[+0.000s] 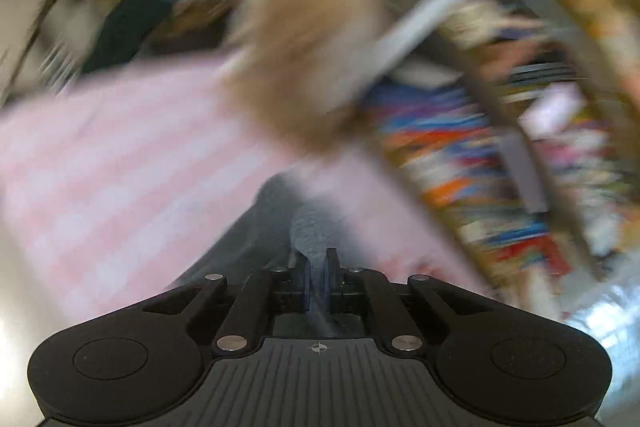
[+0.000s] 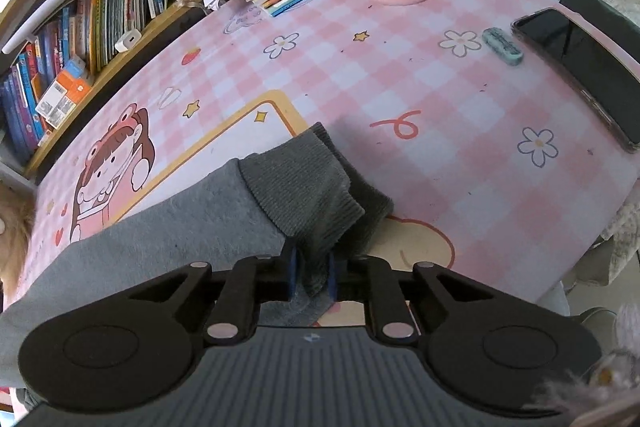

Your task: Fold clothes

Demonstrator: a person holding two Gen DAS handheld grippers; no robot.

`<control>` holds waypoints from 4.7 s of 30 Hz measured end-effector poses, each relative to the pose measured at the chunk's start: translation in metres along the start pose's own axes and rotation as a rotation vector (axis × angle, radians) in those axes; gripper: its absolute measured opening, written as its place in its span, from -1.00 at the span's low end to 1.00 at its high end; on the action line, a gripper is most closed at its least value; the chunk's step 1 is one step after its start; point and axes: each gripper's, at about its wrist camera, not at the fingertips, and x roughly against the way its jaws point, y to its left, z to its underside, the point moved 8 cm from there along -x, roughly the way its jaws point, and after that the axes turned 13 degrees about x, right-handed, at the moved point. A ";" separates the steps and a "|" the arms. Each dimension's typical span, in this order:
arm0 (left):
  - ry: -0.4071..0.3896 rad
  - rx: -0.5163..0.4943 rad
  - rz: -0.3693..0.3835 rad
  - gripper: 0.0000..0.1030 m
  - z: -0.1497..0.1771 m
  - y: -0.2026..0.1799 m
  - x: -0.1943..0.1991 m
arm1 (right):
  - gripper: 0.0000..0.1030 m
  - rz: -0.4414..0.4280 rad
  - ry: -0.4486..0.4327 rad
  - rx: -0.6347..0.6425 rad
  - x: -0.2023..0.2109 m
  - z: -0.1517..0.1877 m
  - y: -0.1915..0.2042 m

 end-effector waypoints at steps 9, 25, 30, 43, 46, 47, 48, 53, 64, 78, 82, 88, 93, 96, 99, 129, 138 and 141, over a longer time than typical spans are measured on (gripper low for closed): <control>0.095 0.093 -0.103 -0.81 0.013 0.067 -0.029 | -0.76 0.036 0.004 0.069 -0.002 -0.001 0.007; 0.134 0.064 -0.118 -0.70 0.016 0.064 -0.027 | -0.83 0.160 -0.054 0.232 -0.001 -0.006 0.009; 0.131 0.017 -0.152 -0.52 0.013 0.059 -0.023 | -0.70 0.206 -0.054 0.287 0.004 -0.006 0.015; 0.124 0.172 -0.187 -0.07 0.012 0.073 -0.029 | -0.22 0.231 -0.045 0.258 0.007 -0.004 0.006; 0.127 0.425 -0.091 -0.27 0.011 0.084 -0.037 | -0.20 0.181 -0.022 0.153 0.004 -0.003 -0.005; 0.129 0.441 -0.079 -0.52 0.011 0.082 -0.040 | -0.20 0.160 -0.012 0.116 0.003 -0.003 -0.008; 0.132 0.457 -0.067 -0.70 0.011 0.080 -0.043 | -0.20 0.124 0.001 0.056 0.002 -0.003 -0.011; 0.091 0.275 0.088 -0.84 -0.004 0.029 -0.031 | -0.45 -0.063 0.049 -0.227 -0.006 0.001 -0.018; 0.070 0.211 -0.062 -0.81 -0.017 0.073 -0.026 | -0.62 -0.101 0.031 -0.095 -0.021 0.001 0.026; 0.117 0.258 -0.049 -0.31 -0.007 0.095 -0.041 | 0.01 0.106 0.027 0.055 -0.008 0.000 0.039; 0.119 0.252 -0.034 -0.29 -0.005 0.096 -0.039 | 0.24 0.165 0.020 0.107 0.011 0.001 0.052; 0.137 0.217 -0.036 -0.29 -0.002 0.092 -0.039 | 0.39 0.170 -0.045 0.262 0.032 0.009 0.109; 0.166 0.185 -0.039 -0.29 0.002 0.086 -0.042 | 0.55 0.008 -0.055 0.563 0.020 0.024 0.204; 0.176 0.206 -0.025 -0.29 0.000 0.088 -0.044 | 0.55 -0.081 -0.027 0.784 0.001 0.048 0.262; 0.185 0.226 -0.003 -0.28 -0.002 0.091 -0.045 | 0.56 -0.132 -0.011 0.951 -0.017 0.070 0.309; 0.163 0.310 0.002 -0.58 -0.005 0.094 -0.058 | 0.51 -0.156 -0.029 1.299 -0.038 0.147 0.415; 0.112 0.255 0.017 -0.81 -0.004 0.086 -0.056 | 0.52 -0.195 -0.018 1.259 -0.039 0.145 0.411; 0.081 0.158 0.050 -0.82 -0.006 0.064 -0.046 | 0.52 -0.208 -0.026 1.259 -0.038 0.146 0.410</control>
